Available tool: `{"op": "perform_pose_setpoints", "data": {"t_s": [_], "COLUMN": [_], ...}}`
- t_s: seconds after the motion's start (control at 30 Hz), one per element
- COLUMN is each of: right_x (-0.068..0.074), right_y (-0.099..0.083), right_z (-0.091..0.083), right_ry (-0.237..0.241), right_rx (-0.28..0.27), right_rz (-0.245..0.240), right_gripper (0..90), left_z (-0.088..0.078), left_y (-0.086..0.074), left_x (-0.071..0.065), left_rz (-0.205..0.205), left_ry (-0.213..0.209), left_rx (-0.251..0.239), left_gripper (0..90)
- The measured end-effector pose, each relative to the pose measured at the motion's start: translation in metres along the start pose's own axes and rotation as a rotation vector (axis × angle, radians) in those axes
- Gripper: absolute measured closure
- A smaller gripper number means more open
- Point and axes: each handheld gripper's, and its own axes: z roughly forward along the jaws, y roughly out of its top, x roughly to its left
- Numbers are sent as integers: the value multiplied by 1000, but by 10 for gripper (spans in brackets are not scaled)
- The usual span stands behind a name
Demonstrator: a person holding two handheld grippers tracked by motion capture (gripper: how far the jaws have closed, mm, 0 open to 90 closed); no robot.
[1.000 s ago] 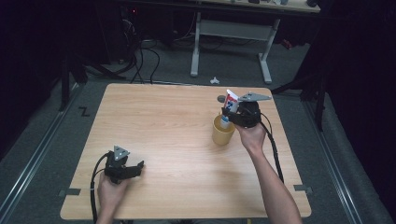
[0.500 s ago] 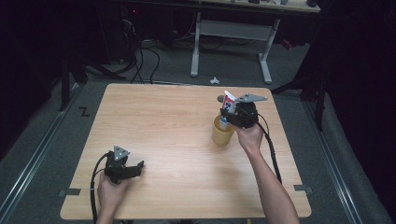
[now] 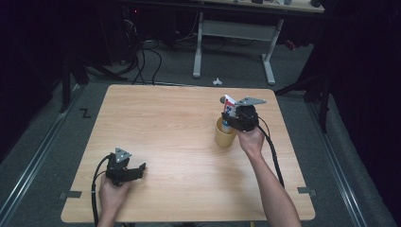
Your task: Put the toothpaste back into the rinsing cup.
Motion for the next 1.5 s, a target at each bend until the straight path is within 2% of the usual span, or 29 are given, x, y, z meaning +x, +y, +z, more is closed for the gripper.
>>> {"op": "perform_pose_setpoints", "data": {"t_s": [0.3,0.43,0.63,1.5], "right_x": [0,-1,-1,-6], "right_y": [-1,-3,-5,-20], "right_z": [3,5,8,18], "right_ry": [1,9,4,-5], "right_rx": [14,18,39,66], "right_rz": [7,27,26,51], "right_gripper": [642,642,642,635], "left_z": [0,0,0,0], "left_y": [0,0,0,0], "left_x": [0,0,0,0], "left_rz": [0,0,0,0], "left_ry": [0,0,0,0], "left_rx": [0,0,0,0], "left_gripper": [194,194,194,193]}}
